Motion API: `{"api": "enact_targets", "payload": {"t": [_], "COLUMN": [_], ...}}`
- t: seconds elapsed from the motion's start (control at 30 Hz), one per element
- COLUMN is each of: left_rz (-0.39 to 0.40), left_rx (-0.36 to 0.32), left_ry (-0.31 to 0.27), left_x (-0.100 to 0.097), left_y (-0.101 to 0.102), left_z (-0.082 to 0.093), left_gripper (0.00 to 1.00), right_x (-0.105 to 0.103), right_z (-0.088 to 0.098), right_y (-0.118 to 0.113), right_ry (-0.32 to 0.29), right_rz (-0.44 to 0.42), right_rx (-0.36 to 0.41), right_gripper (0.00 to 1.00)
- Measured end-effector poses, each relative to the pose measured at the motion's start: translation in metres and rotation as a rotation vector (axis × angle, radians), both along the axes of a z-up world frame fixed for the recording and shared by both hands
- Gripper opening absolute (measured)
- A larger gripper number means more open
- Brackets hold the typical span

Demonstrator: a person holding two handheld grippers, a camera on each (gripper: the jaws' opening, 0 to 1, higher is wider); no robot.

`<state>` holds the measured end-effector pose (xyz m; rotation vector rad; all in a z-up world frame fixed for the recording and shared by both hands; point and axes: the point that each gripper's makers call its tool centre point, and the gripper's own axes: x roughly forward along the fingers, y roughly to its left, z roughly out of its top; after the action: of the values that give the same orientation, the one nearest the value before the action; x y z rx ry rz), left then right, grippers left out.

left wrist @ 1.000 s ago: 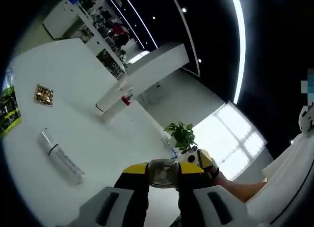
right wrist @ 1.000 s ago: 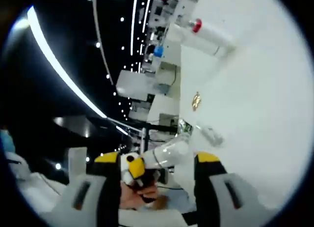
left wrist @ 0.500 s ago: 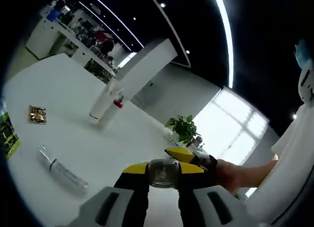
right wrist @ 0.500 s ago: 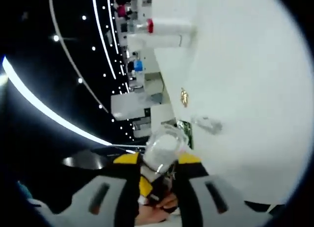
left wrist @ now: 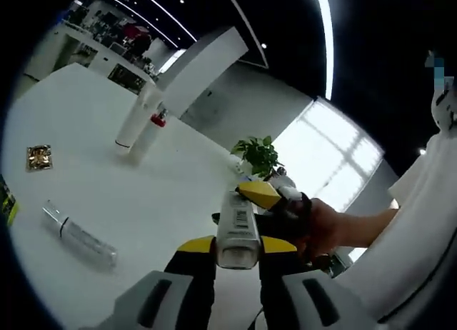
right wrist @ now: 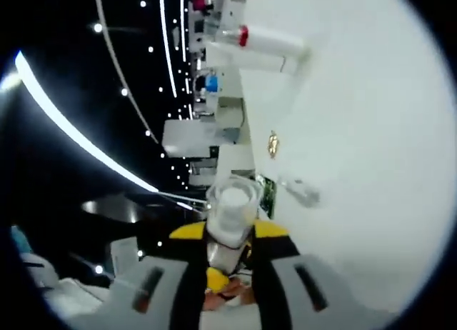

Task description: Arrange the skincare products in the storage area until every visible bottle or jar stands upright without overlapping.

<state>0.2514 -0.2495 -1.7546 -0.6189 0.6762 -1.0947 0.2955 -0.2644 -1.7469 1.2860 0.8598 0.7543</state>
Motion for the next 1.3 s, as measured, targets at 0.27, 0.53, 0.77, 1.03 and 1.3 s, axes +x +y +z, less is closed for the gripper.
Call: {"api": "enact_targets", "payload": {"t": [0.27,0.53,0.77,1.03,1.3], "left_rz": [-0.042,-0.159,-0.289,-0.249,-0.151], "left_rx": [-0.15,-0.271,-0.419,-0.425,-0.295], "left_ry": [0.206,0.365,0.451,0.335,0.2], "left_x": [-0.001,-0.013,-0.035,-0.03,-0.012], "left_y": [-0.006,-0.009,-0.016,-0.014,-0.012], "left_z": [0.015,0.031,0.056,0.063,0.047], "left_gripper": [0.33,0.34,0.25,0.22,0.2], "right_x": [-0.001,-0.016,-0.034,-0.028,-0.006], "right_z": [0.021,0.05,0.068,0.075,0.063], "right_y": [-0.002,0.007,0.014,0.014,0.017], "right_ry": [-0.238,-0.43,-0.501,-0.49,-0.439], "right_rz": [0.132,0.325,0.446,0.413,0.309], "right_rx": [-0.087,-0.076,0.004,0.036,-0.062], "right_gripper": [0.21,0.21,0.21,0.21,0.21]}}
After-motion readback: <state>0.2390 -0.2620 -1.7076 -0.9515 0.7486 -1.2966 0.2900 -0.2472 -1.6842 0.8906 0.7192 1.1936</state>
